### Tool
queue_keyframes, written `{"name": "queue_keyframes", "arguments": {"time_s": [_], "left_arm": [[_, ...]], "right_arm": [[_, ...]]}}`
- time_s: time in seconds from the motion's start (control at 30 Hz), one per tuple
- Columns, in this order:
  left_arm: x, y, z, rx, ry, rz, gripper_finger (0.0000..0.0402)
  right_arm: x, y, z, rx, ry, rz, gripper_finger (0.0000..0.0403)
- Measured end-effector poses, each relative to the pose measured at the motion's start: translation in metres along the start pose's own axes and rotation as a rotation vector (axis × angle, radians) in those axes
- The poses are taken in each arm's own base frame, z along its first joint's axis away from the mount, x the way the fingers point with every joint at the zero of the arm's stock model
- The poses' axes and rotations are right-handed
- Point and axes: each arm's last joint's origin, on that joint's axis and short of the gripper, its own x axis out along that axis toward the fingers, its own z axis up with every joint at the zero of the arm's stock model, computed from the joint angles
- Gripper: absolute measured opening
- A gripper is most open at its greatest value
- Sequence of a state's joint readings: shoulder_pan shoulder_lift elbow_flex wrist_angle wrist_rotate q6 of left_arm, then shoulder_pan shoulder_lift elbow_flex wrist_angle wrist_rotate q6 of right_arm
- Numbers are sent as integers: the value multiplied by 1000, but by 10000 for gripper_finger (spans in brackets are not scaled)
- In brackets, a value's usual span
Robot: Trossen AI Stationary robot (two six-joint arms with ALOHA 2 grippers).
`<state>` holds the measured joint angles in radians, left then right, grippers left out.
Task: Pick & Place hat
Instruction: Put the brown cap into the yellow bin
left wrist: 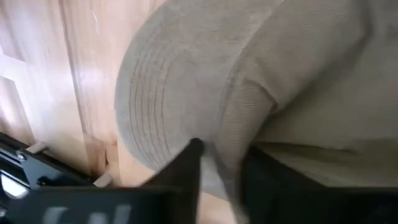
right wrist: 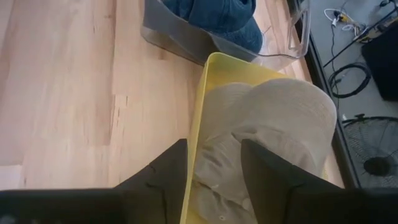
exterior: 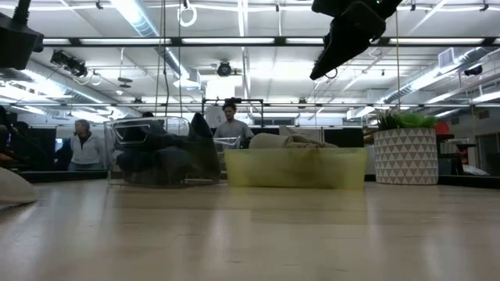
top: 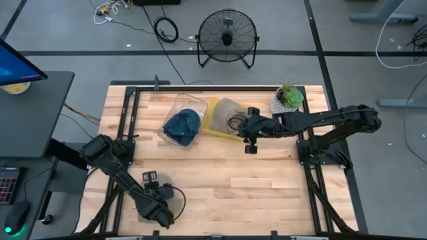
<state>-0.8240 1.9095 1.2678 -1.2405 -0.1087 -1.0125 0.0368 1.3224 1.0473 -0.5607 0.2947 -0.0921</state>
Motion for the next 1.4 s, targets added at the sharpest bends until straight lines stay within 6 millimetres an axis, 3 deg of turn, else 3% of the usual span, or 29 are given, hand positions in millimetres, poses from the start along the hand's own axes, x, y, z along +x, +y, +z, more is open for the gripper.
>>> {"name": "queue_keyframes", "arguments": {"time_s": [0.07,0.13,0.4,0.6,1.0,1.27,1.4], "left_arm": [[-2,0,0,-8,-6,-8,45],[-5,0,1,-36,-42,4,17],[-46,5,28,-149,-233,-8,20],[-67,27,65,-220,-300,-45,21],[-59,78,128,-174,-388,-21,23],[-59,111,172,-113,-598,30,23],[-60,127,191,-99,-686,32,24]], "right_arm": [[0,0,1,12,-7,4,153],[0,2,2,10,-23,31,153],[-5,14,17,6,-175,101,152],[-12,28,26,-7,-276,147,152],[-20,52,29,-51,-321,220,152],[4,61,27,-65,-263,215,152],[18,64,26,-62,-228,129,153]]}}
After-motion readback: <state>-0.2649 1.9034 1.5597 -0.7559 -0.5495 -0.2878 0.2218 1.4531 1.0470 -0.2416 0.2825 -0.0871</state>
